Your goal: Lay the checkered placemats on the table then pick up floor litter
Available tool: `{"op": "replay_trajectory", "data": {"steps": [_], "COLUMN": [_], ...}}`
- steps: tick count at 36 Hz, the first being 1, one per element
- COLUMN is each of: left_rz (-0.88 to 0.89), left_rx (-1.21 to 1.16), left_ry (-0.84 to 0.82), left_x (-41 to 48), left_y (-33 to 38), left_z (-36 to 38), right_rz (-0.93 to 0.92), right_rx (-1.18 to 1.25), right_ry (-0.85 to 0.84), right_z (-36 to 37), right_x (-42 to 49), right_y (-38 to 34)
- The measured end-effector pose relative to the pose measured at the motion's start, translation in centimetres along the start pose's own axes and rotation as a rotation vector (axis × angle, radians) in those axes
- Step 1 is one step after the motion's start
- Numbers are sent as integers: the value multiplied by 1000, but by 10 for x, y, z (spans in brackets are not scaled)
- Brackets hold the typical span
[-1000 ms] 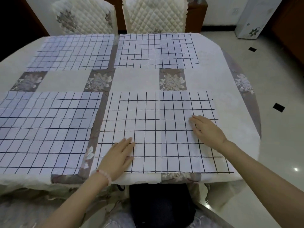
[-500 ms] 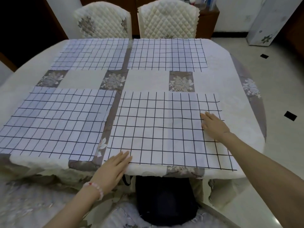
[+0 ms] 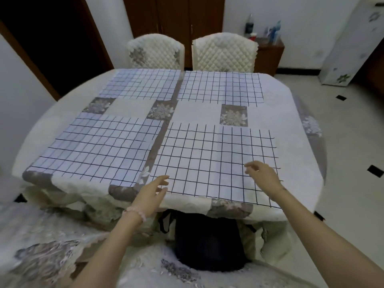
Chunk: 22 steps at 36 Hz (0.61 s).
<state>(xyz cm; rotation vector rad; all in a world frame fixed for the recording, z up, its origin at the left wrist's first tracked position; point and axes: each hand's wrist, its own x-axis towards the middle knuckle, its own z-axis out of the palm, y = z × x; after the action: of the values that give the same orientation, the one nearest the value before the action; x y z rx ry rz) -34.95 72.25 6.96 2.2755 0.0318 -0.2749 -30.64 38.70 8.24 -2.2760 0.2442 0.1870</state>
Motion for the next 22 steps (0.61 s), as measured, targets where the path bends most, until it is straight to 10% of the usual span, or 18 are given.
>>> {"op": "replay_trajectory", "data": {"steps": [15,22], "left_rz": [-244,-639], "left_rx": [-491,-787], "left_ry": [504,699], "left_x": [-179,-278], "left_y": [-53,-121], "left_z": [-7,30], "right_rz": [-36,-256], "right_rx": [92,91], "right_ry": [-437,-717], "right_z": [127,202], "right_x": [-82,-142], "right_y": [-47,-157]}}
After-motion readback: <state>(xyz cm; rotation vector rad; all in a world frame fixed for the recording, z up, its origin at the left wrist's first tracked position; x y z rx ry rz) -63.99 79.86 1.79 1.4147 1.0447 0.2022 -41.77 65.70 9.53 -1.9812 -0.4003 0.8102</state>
